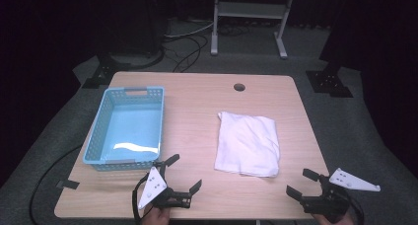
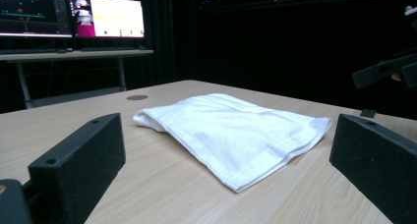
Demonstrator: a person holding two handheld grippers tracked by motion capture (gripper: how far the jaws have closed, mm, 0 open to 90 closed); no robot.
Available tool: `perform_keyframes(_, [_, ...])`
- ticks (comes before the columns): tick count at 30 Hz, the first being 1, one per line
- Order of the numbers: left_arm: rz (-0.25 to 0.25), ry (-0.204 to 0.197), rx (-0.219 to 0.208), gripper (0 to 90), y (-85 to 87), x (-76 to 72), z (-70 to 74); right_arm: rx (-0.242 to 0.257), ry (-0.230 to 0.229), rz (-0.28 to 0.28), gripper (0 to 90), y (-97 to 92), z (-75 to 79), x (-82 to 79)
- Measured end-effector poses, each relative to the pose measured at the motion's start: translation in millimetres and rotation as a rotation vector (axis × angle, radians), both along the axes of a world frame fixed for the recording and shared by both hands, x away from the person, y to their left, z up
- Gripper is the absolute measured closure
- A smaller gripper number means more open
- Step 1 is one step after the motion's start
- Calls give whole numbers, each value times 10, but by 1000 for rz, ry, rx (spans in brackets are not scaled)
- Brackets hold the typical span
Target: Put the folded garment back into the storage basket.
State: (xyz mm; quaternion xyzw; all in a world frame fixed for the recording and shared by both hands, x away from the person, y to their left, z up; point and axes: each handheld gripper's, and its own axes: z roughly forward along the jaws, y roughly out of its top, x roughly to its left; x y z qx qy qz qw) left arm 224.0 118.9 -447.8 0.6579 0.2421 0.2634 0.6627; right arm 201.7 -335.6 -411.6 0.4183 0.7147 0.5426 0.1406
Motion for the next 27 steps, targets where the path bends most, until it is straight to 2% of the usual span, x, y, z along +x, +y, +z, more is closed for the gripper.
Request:
perform_keyframes(6, [-1,2,0,0,1,0,0,-19,4,17,36,33,84,95])
perform_keyframes(8, [-1,2,0,0,1,0,0,-46,7,31,37,56,133,146])
perform_keyframes(16, [-1,2,0,0,2,0,0,-78,-8,41,37,92,250,262])
perform_keyframes(27, [-8,2,-1,0,3,0,0,-85,-3,64,37,138,364,453])
